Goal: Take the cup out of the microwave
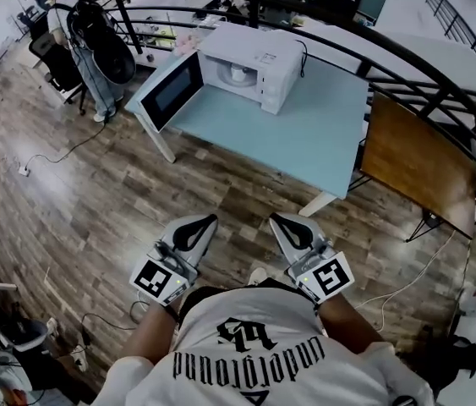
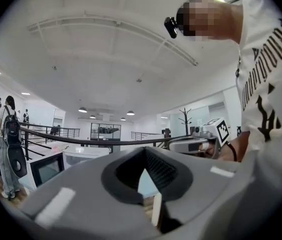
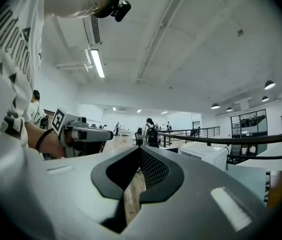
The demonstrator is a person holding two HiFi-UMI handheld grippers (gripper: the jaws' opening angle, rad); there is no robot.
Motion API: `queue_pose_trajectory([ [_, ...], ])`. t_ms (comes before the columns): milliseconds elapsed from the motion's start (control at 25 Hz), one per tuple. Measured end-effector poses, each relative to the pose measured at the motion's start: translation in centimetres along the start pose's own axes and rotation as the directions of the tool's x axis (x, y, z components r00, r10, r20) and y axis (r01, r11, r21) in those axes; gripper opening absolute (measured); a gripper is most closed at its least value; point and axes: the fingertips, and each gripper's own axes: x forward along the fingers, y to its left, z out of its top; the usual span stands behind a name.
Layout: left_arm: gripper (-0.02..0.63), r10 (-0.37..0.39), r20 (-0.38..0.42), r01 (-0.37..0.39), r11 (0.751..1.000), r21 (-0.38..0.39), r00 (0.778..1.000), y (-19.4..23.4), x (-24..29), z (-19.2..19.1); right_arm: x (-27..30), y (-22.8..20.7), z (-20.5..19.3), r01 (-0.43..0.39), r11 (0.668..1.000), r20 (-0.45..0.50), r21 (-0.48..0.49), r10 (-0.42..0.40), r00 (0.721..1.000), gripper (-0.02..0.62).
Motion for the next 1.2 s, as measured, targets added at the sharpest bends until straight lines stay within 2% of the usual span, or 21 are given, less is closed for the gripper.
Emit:
queue_pose_trajectory([
  [200,0.051,0.007,-0.012,-0.007,1.0,-0.006,1.0,0.9,3.9,-0.2,0.7,-4.0,0.4,-0.027,1.0,0.004,-0.001,0.027,1.0,0.003],
  [560,0.051,-0.01,-0.023,0.01,1.0,-0.011,1.0,5.6,8.6,-1.4,4.1,-10.1,-0.2,0.033,0.999,0.017,0.012,-0.033,0.999,0.003],
  [760,0.051,-0.041,-0.018,0.041,0.999,-0.024,0.999,10.0,11.6,-2.0,8.0,-13.2,-0.5,0.067,0.998,0.007,0.011,-0.067,0.998,0.003],
  [1200,0.051,-0.122,-0.009,0.121,0.992,-0.046,0.993,22.5,16.4,-2.3,19.9,-18.2,-0.9,0.131,0.991,-0.019,0.031,-0.13,0.991,0.003],
])
